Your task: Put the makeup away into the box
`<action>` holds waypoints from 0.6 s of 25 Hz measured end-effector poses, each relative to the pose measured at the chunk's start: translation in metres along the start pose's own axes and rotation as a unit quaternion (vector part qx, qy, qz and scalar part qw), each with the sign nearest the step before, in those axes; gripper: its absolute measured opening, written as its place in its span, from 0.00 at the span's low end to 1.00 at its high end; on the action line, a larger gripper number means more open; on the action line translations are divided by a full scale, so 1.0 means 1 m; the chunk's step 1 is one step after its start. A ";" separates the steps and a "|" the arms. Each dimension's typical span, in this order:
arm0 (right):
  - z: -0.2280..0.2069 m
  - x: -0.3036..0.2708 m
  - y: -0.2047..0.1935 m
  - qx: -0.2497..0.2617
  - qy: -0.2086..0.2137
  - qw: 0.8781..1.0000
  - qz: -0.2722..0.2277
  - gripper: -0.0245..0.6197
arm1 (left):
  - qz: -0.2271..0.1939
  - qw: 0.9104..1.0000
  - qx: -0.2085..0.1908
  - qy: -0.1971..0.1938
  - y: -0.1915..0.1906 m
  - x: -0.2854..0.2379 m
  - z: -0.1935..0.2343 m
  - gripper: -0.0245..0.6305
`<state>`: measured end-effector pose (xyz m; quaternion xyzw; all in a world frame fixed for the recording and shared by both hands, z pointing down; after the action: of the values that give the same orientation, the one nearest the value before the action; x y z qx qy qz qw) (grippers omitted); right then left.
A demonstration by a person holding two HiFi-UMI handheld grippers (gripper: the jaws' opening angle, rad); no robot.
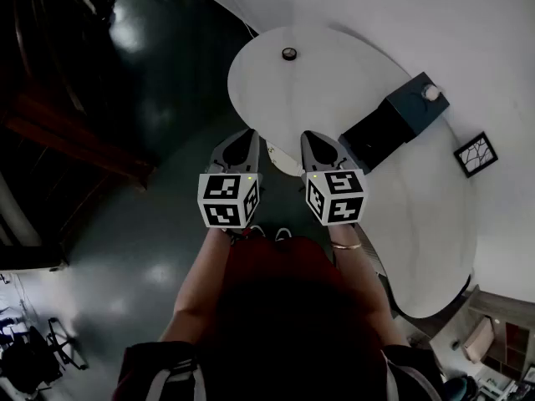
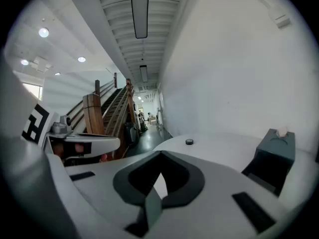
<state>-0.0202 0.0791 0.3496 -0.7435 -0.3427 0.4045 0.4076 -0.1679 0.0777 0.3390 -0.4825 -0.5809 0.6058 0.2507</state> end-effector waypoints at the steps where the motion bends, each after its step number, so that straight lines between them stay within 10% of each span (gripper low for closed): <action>1: 0.000 0.001 0.000 -0.004 -0.001 1.000 -0.001 0.06 | -0.001 1.000 0.000 -0.001 0.000 0.000 0.000 0.07; 15: 0.000 -0.001 0.003 -0.036 0.004 0.999 -0.029 0.06 | -0.010 1.000 0.009 0.010 -0.003 0.008 0.008 0.07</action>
<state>-0.0202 0.0776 0.3475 -0.7490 -0.3771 0.3768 0.3934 -0.1790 0.0814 0.3383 -0.4807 -0.5778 0.6034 0.2665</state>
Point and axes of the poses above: the fingertips, and each gripper's own axes: x backward along the fingers, z to its left, y out of its top, the point moved 5 cm from there along x, backward along the fingers, and after that the axes turned 13 degrees about -x, right-handed, at the moved point
